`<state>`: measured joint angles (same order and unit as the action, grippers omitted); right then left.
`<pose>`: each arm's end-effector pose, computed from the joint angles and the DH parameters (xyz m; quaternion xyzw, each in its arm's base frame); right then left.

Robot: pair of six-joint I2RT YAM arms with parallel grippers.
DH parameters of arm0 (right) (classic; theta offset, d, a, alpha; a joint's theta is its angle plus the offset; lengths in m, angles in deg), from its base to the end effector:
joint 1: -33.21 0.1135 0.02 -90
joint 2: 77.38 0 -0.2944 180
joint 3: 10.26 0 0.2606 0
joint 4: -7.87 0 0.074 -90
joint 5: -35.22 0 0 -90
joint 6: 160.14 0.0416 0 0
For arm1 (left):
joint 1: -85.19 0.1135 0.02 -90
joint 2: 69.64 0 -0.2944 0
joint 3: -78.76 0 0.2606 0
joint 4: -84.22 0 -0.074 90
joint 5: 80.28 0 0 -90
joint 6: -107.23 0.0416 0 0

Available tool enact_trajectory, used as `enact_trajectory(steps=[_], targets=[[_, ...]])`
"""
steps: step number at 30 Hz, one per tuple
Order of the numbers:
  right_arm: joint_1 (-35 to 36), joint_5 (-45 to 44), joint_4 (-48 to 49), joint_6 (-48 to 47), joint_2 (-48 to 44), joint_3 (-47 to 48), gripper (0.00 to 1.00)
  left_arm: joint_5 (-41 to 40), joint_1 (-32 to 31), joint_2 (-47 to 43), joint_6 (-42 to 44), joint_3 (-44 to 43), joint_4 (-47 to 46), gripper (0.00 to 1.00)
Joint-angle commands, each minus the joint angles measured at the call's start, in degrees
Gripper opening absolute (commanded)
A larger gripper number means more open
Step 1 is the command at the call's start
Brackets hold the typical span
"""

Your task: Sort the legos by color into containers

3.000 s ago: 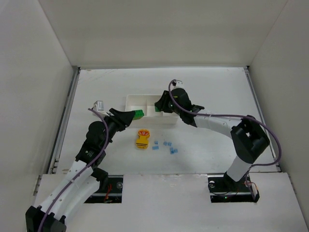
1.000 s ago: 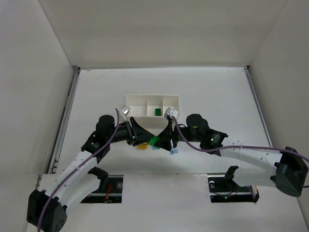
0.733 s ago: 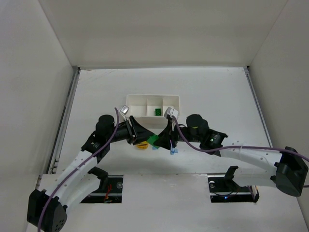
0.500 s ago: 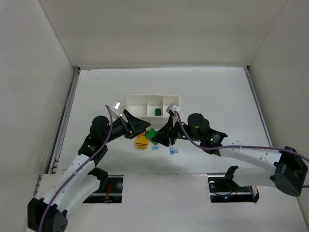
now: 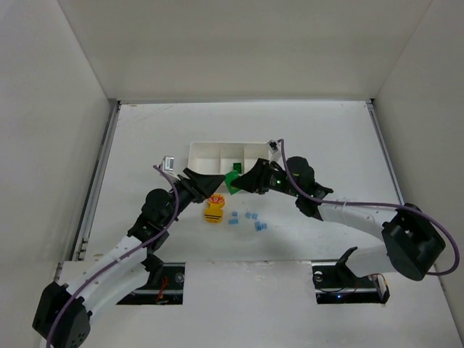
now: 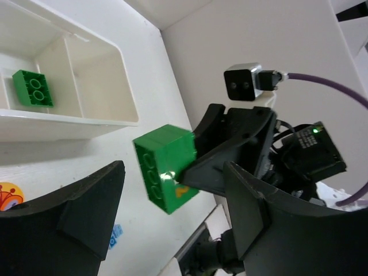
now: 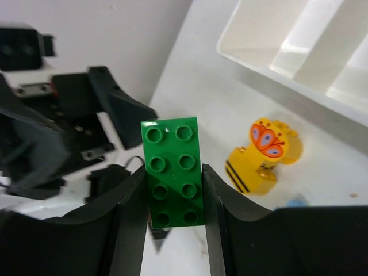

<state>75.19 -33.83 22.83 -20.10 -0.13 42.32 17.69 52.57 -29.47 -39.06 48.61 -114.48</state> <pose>0.2153 0.2138 0.2728 -0.0641 0.7581 0.5526 0.3403 0.1363 -0.0941 0.2754 -0.0817 0.6470 -0.5623 0.5085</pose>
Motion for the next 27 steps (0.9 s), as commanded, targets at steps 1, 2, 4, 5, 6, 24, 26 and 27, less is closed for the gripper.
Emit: enact_trajectory(steps=[1,2,4,5,6,24,26,27], targets=[[-1.24,3.22,12.85,9.54,-0.17,-0.42,0.28,-6.46,-2.39,1.32,3.29,0.76,-8.94,0.66],[-1.68,3.31,13.82,10.59,0.0,-0.68,0.28,-7.43,-3.1,1.84,3.56,0.84,-9.64,0.66],[-2.55,3.57,15.05,12.26,0.26,-1.12,0.28,-9.71,-4.42,2.81,3.65,1.19,-11.49,0.65],[-2.73,3.75,15.41,12.71,0.44,-1.21,0.28,-10.25,-4.86,3.16,3.56,1.28,-12.19,0.64],[-2.82,4.01,15.84,13.06,0.7,-1.3,0.28,-10.77,-5.38,3.78,3.56,1.28,-12.98,0.63],[-5.9,8.49,42.02,35.73,6.94,-7.54,0.28,-14.38,-8.46,17.31,0.57,-0.91,-33.11,0.48],[-6.07,8.76,45.19,38.1,8.26,-7.8,0.28,-14.38,-8.9,18.28,0.22,-1.0,-34.52,0.48],[-6.07,8.84,46.77,39.33,9.13,-7.89,0.28,-14.38,-9.08,18.55,0.13,-1.18,-34.96,0.47]])
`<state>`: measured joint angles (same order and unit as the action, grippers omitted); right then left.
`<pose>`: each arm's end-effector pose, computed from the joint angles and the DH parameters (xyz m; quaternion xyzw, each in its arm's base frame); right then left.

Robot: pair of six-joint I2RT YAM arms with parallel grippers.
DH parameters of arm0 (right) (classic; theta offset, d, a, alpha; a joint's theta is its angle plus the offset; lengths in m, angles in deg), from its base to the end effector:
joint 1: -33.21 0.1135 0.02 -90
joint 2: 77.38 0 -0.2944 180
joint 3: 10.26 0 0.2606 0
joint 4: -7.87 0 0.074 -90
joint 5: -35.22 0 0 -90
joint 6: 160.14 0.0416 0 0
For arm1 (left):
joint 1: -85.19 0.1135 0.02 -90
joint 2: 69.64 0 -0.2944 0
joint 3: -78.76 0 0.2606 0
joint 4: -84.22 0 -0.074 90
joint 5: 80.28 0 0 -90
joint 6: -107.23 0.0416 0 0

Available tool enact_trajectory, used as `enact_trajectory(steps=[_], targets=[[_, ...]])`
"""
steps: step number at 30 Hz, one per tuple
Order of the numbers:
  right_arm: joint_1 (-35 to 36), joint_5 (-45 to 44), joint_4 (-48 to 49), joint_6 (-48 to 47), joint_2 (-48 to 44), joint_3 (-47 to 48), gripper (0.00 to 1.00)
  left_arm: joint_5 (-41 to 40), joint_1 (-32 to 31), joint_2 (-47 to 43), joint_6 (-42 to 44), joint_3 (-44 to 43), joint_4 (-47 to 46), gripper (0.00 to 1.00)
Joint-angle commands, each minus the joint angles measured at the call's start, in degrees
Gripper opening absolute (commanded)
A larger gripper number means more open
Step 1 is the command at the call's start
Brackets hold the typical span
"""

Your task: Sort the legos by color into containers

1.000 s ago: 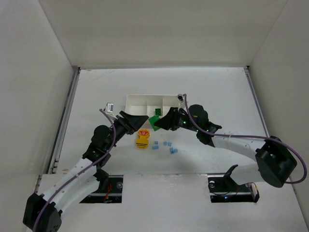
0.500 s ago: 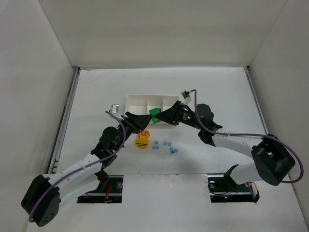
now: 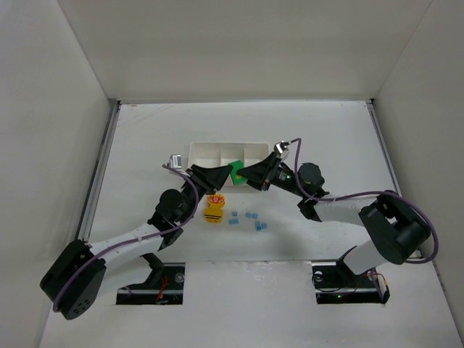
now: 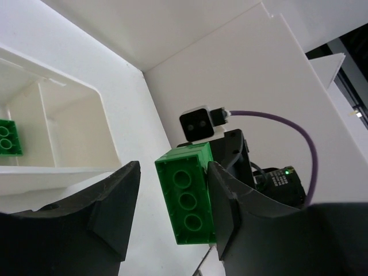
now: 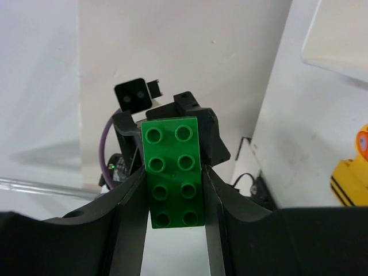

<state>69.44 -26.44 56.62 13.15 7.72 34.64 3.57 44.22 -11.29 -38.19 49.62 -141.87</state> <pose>0.2330 0.1952 0.2551 0.0824 0.6540 0.7152 0.2321 0.1565 -0.1300 0.2704 -0.1176 0.5847 -0.5766 0.5585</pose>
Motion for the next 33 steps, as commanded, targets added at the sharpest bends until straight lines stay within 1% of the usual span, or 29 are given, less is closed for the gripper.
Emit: enact_trajectory(steps=[1,5,8,11,17,24,33], targets=[[-0.33,1.46,14.04,6.88,1.99,-0.22,0.28,-0.26,-0.91,0.54,-0.83,-2.27,-8.01,0.46],[-0.24,1.28,17.21,9.26,4.54,-0.13,0.28,-0.26,-1.17,0.72,-1.01,-2.71,-8.28,0.43],[-0.33,1.02,18.88,10.14,5.69,-0.13,0.27,0.09,-1.26,0.45,-1.09,-3.06,-7.84,0.37],[-0.68,0.58,18.27,9.79,5.78,-0.22,0.27,0.26,-1.35,0.1,-1.1,-3.24,-7.4,0.32],[-2.17,0.4,17.65,8.65,5.78,-0.66,0.27,0.44,-1.43,-0.6,-0.66,-3.59,-4.77,0.26],[-4.19,0.75,17.65,8.21,5.17,-1.36,0.27,0.79,-1.0,-2.53,0.4,-3.59,-1.52,0.22],[-6.13,1.54,17.74,7.68,4.55,-1.8,0.27,1.23,-0.03,-5.79,2.51,-3.5,4.46,0.2]])
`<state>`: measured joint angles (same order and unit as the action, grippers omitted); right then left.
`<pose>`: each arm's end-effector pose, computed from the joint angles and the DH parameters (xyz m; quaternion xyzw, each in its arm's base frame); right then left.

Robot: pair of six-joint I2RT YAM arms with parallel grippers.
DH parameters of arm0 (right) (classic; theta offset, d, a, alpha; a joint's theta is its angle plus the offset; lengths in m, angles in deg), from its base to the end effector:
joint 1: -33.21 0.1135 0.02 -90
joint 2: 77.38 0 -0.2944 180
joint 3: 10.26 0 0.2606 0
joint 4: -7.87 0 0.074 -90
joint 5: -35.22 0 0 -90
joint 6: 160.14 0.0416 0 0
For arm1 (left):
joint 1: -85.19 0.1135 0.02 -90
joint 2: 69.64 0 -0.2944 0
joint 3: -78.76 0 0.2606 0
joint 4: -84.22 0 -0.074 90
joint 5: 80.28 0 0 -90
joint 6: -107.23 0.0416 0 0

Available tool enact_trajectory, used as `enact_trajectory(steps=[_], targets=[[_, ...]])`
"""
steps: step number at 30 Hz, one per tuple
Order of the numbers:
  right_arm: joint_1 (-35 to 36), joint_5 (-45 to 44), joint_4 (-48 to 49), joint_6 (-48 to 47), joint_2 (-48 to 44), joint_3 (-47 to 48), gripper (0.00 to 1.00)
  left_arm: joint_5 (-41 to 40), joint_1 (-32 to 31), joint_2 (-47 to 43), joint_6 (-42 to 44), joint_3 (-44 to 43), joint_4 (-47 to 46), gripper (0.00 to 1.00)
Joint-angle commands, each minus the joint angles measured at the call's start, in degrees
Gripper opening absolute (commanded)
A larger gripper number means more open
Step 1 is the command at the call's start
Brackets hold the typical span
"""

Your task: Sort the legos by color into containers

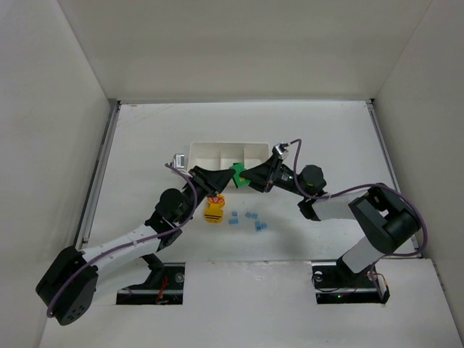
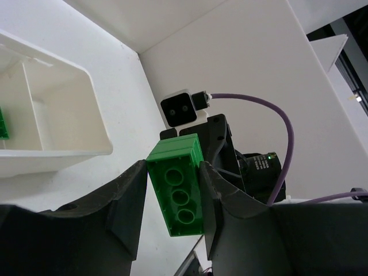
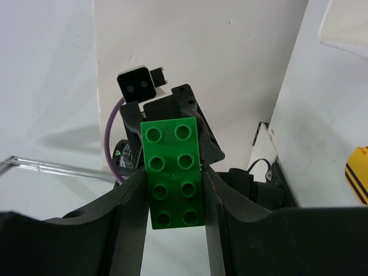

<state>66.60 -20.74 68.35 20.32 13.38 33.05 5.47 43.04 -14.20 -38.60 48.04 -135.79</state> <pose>0.2425 0.1877 0.2403 0.0830 0.6322 0.7461 0.1915 0.1512 -0.1327 0.2774 -0.1015 0.5985 -0.5846 0.5382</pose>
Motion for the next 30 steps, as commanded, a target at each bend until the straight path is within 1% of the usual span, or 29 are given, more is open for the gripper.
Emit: enact_trajectory(steps=[1,6,18,23,27,30], targets=[[-3.29,-4.16,6.09,0.42,-0.94,-0.12,0.27,-0.5,1.24,-2.97,3.18,-2.1,-1.18,0.2],[-3.72,-3.46,6.36,0.34,-0.94,0.06,0.25,1.08,1.68,-3.76,4.24,-2.89,1.37,0.18],[-7.24,-1.79,6.09,-0.1,-2.08,-0.2,0.25,5.74,3.79,-7.1,6.44,-4.39,8.84,0.16],[-7.68,-1.7,5.57,-0.89,-1.55,0.06,0.24,7.15,5.98,-6.05,6.97,-6.67,11.4,0.16],[-7.33,-1.61,3.82,-2.73,-0.76,0.5,0.24,7.68,6.07,-4.2,6.79,-8.17,9.99,0.16],[-7.5,-1.61,-1.27,-6.15,-1.02,1.29,0.24,7.33,7.12,-4.9,6.18,-8.26,10.6,0.16]])
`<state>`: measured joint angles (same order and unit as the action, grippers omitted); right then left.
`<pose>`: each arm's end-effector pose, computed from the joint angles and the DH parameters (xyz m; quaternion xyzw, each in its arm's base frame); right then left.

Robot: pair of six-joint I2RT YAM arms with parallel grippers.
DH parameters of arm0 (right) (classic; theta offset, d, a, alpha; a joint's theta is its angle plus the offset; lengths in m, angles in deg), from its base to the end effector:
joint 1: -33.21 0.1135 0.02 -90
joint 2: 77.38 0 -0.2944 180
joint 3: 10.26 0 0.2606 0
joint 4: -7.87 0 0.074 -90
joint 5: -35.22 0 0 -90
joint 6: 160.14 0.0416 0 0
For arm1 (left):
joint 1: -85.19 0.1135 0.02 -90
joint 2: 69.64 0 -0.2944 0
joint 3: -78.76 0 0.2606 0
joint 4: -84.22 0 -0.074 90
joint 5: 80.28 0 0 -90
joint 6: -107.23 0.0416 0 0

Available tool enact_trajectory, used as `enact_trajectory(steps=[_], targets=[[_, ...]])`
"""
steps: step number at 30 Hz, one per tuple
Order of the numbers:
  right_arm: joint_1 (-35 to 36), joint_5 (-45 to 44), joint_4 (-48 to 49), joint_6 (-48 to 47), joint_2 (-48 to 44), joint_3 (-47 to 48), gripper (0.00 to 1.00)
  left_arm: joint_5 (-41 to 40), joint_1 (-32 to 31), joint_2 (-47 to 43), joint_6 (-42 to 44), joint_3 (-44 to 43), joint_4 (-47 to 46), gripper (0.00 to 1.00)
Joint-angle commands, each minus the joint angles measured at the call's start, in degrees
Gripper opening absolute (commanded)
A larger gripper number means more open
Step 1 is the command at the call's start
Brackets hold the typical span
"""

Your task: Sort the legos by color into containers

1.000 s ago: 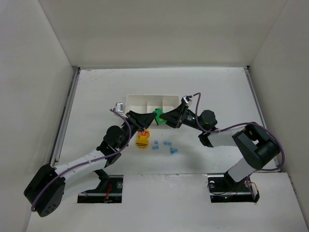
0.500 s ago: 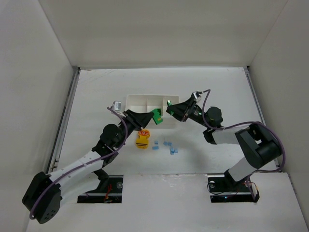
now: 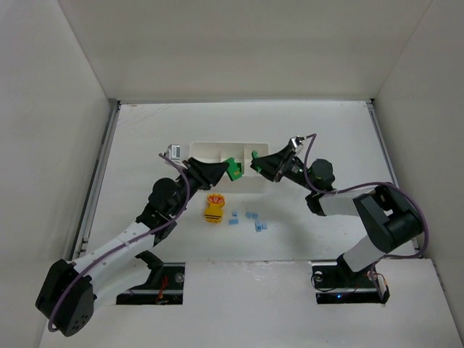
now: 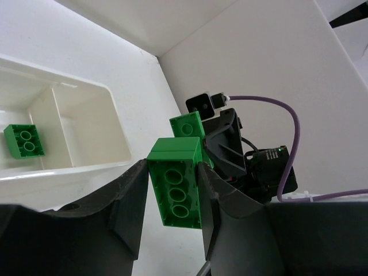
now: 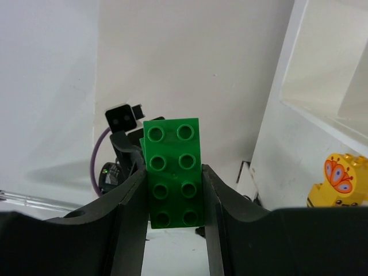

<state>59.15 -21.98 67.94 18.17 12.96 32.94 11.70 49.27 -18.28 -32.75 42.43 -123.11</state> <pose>0.2646 0.1538 0.2413 0.1205 0.6256 0.7257 0.2596 0.1618 -0.1190 0.3005 -0.0634 0.6241 -0.5385 0.5626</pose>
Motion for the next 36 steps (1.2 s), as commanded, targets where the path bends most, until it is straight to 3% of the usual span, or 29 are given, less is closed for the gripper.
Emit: enact_trajectory(steps=[1,6,12,15,22,31,36], targets=[[-0.14,-0.63,-3.75,-5.5,-0.96,2.18,0.24,1.01,1.25,-1.34,0.23,-2.38,-1.98,0.16],[2.05,-6.06,-23.68,-18.32,-3.33,9.21,0.24,0.83,2.92,-5.81,-0.56,-1.06,1.0,0.16],[7.5,-22.83,-49.87,-37.83,-3.43,20.97,0.27,4.25,6.52,-10.74,-2.66,0.7,8.2,0.16],[9.79,-29.44,-57.72,-43.83,0.34,27.05,0.28,7.15,8.63,-11.97,-5.13,1.32,11.63,0.16],[12.51,-35.86,-62.57,-47.44,7.73,35.05,0.31,13.4,15.22,-15.05,-10.4,3.07,16.12,0.16],[14.01,-38.16,-63.37,-48.85,9.15,37.79,0.61,15.6,18.13,-15.32,-12.6,6.59,13.84,0.16],[14.01,-36.93,-62.22,-48.68,7.39,36.91,0.66,15.69,18.13,-15.23,-12.87,6.85,13.05,0.16]])
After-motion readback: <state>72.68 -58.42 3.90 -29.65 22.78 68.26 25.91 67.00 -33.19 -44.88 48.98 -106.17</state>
